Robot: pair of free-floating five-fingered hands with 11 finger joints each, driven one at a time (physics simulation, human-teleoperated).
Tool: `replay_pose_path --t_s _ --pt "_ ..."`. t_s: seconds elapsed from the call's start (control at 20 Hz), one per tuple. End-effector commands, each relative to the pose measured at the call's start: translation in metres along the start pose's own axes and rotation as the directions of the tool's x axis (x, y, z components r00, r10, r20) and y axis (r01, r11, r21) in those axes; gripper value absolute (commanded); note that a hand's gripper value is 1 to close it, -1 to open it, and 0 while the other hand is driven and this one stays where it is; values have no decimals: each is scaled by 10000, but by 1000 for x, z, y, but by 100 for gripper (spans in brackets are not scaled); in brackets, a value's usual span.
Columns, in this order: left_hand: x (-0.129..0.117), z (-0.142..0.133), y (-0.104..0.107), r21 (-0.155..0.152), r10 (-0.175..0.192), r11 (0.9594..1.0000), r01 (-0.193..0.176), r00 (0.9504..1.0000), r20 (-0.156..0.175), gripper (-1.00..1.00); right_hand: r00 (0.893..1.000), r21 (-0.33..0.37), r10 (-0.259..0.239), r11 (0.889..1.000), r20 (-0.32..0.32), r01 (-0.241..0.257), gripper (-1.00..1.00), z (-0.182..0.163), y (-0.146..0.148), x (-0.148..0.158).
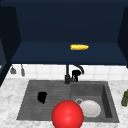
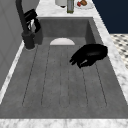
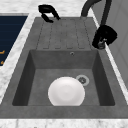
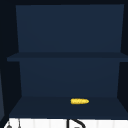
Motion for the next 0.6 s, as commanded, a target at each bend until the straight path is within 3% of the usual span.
replay_pose_path --t_s 0.0,0.05,0.1,0.15,0.2,0.3,0.55 --pt "0 0 0 0 0 10000 0 10000 0 0 9971 390 741 9965 -151 -735 100 -8 -7 17" --pt "0 0 0 0 0 10000 0 10000 0 0 9976 253 685 9973 101 -687 100 -6 -2 17" --pt "0 0 0 0 0 10000 0 10000 0 0 9999 33 167 9999 -16 -167 100 1 -3 1" --pt "0 0 0 0 0 10000 0 10000 0 0 10000 40 48 10000 56 -48 100 1 -1 -1" --pt "0 0 0 0 0 10000 0 10000 0 0 9998 -78 -162 9998 65 162 -100 1 3 -3" --pt "0 0 0 0 0 10000 0 10000 0 0 9985 -111 -526 9985 146 528 -100 9 1 -19" --pt "0 0 0 0 0 10000 0 10000 0 0 9992 169 -93 9998 380 87 -100 14 -2 -34"
